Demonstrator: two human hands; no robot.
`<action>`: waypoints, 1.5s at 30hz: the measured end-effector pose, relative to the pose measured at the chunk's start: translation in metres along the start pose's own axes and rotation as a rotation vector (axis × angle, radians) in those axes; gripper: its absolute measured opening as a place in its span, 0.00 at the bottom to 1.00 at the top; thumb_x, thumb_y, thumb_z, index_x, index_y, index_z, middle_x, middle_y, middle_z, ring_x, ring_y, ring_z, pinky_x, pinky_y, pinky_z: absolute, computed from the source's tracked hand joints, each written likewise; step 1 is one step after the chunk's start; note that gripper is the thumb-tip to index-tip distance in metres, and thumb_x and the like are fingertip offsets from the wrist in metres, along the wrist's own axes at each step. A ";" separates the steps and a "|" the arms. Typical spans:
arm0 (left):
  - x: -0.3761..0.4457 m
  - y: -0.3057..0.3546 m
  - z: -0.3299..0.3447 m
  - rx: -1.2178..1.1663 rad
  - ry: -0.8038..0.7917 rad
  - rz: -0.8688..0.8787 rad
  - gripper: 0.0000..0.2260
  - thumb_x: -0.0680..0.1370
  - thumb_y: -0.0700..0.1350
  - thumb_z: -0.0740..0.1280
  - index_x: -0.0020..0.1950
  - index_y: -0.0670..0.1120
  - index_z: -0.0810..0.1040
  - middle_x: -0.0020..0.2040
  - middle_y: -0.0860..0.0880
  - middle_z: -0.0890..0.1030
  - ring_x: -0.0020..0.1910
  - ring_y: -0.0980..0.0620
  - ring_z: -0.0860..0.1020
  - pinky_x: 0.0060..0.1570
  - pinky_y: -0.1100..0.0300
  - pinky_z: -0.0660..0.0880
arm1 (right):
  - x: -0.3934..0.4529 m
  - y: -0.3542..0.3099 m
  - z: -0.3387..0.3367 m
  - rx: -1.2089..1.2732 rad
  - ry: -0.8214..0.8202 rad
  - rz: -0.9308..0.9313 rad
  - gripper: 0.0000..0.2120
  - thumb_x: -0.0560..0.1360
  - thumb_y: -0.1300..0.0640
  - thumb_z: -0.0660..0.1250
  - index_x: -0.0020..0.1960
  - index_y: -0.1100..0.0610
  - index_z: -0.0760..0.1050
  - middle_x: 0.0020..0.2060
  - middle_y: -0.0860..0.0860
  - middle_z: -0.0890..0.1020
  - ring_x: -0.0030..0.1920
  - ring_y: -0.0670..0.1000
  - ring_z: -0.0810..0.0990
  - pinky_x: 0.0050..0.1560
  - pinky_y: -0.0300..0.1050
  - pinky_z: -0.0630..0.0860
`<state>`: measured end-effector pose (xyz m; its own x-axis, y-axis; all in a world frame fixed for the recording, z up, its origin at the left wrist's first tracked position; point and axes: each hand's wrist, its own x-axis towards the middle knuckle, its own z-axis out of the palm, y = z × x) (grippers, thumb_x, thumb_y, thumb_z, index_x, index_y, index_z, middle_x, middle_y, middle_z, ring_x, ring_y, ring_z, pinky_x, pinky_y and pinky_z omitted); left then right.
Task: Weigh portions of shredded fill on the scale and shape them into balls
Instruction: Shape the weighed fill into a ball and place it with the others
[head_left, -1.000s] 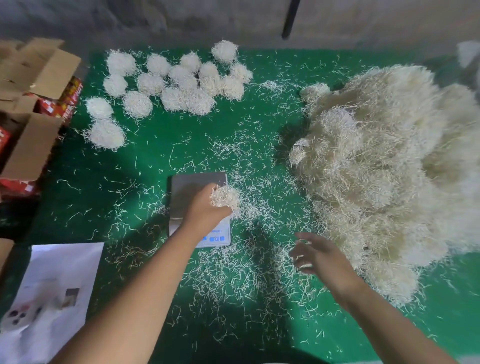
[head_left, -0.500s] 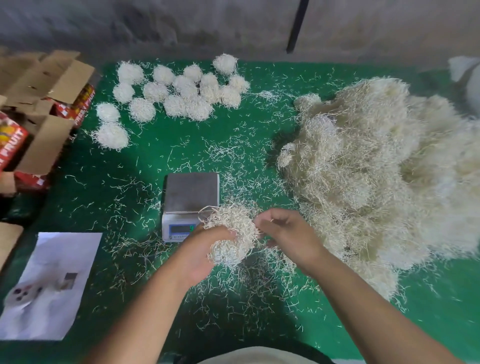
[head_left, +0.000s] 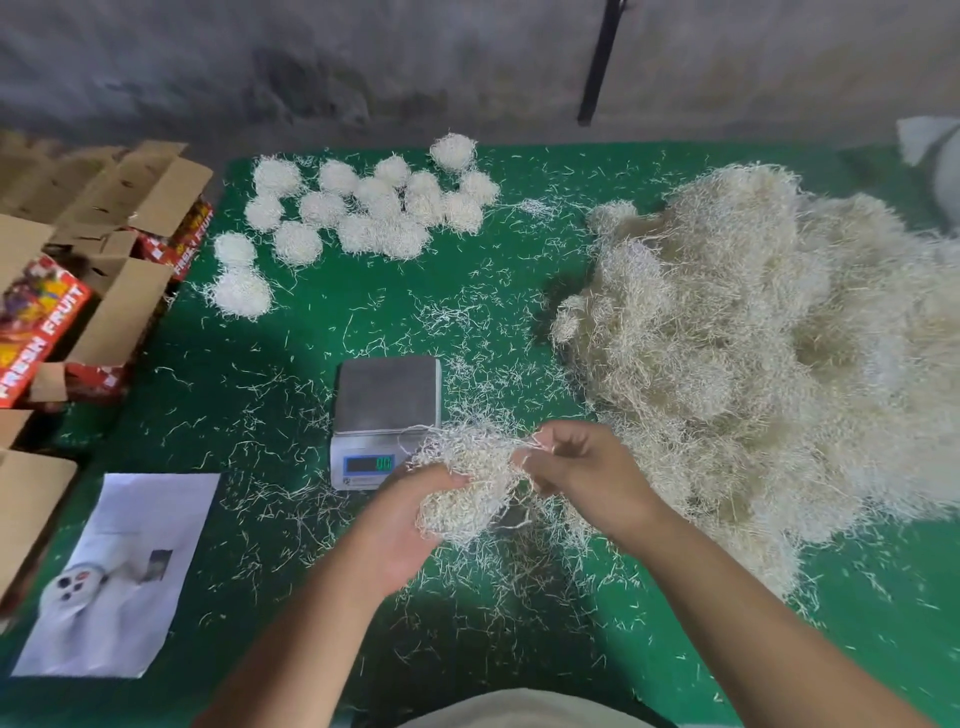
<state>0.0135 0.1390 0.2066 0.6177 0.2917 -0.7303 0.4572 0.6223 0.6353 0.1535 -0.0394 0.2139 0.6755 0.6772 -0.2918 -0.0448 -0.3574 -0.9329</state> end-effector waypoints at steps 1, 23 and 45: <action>0.002 0.001 0.001 0.020 0.015 -0.006 0.09 0.77 0.39 0.72 0.57 0.46 0.82 0.70 0.41 0.77 0.61 0.45 0.79 0.61 0.44 0.76 | 0.000 0.003 -0.002 0.010 0.011 0.001 0.15 0.80 0.52 0.75 0.39 0.59 0.78 0.35 0.58 0.83 0.35 0.54 0.80 0.50 0.63 0.82; 0.005 0.017 -0.018 0.323 0.140 0.194 0.31 0.70 0.21 0.68 0.69 0.44 0.77 0.72 0.56 0.65 0.77 0.54 0.61 0.69 0.76 0.56 | -0.008 0.037 -0.062 0.254 0.400 0.098 0.07 0.80 0.60 0.73 0.45 0.63 0.81 0.35 0.48 0.83 0.38 0.50 0.83 0.47 0.46 0.86; 0.001 0.015 0.003 0.087 0.275 0.187 0.28 0.74 0.22 0.67 0.69 0.46 0.78 0.77 0.43 0.68 0.74 0.42 0.71 0.67 0.63 0.72 | -0.008 0.062 -0.101 0.521 0.600 0.190 0.12 0.79 0.65 0.73 0.38 0.60 0.78 0.35 0.51 0.82 0.34 0.47 0.82 0.39 0.44 0.85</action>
<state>0.0233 0.1465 0.2160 0.5055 0.5872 -0.6322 0.4127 0.4788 0.7748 0.2197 -0.1320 0.1802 0.8945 0.1226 -0.4298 -0.4346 0.0136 -0.9005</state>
